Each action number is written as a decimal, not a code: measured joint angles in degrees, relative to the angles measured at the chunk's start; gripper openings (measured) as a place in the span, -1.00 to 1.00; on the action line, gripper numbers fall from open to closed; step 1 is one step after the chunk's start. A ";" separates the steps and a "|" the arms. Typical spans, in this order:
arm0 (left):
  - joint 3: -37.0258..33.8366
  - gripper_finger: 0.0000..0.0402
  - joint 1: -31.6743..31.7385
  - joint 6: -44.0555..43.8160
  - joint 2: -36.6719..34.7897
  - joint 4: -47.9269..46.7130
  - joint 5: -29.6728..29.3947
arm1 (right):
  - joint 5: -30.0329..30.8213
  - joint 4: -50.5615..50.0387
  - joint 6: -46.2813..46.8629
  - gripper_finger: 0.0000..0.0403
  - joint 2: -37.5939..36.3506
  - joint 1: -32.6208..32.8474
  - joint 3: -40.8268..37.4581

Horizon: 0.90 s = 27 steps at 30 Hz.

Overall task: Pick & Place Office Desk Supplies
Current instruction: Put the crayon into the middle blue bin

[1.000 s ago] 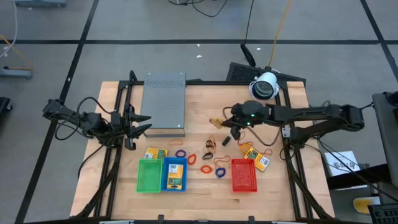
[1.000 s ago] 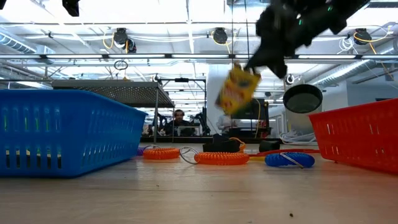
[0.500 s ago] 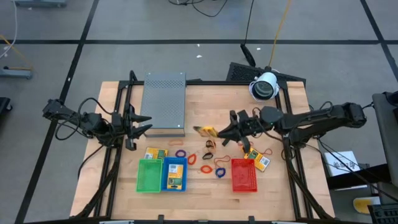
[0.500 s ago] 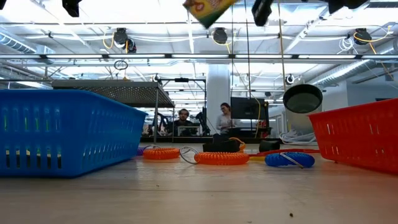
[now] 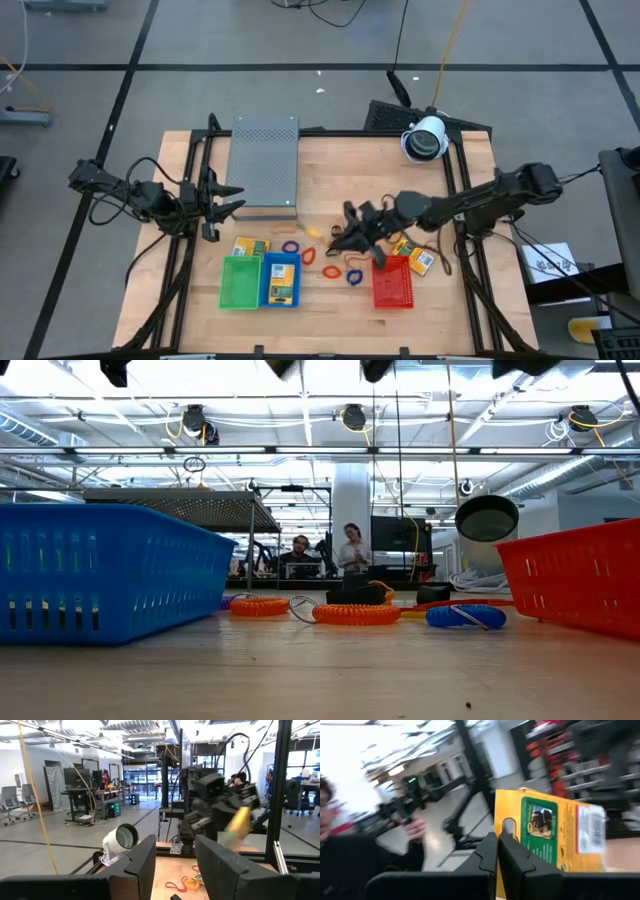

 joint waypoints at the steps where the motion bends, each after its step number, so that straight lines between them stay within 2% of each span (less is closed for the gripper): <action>1: 0.00 -0.28 0.01 -0.07 0.00 0.01 -0.03 | -1.15 -0.47 -0.06 -1.00 1.38 0.46 1.78; 4: 0.00 -0.28 0.00 -0.09 0.00 -0.06 -0.05 | -2.80 -7.46 -1.51 -1.00 5.11 1.71 7.89; 10: 0.00 -0.28 0.02 -0.07 0.00 -0.30 -0.05 | -2.68 -31.90 -9.22 -1.00 13.26 4.15 23.28; 15: 0.00 -0.28 0.02 -0.07 0.00 -0.31 -0.05 | -2.74 -43.21 -12.32 -1.00 19.68 4.75 33.09; 20: 0.00 -0.28 0.02 -0.31 0.00 -0.32 -0.04 | -2.28 -47.02 -12.01 -1.00 23.80 3.73 36.16; 27: 0.00 -0.28 0.02 -1.28 0.00 -0.47 -0.03 | 2.91 -47.90 -10.98 -1.00 27.01 2.44 36.32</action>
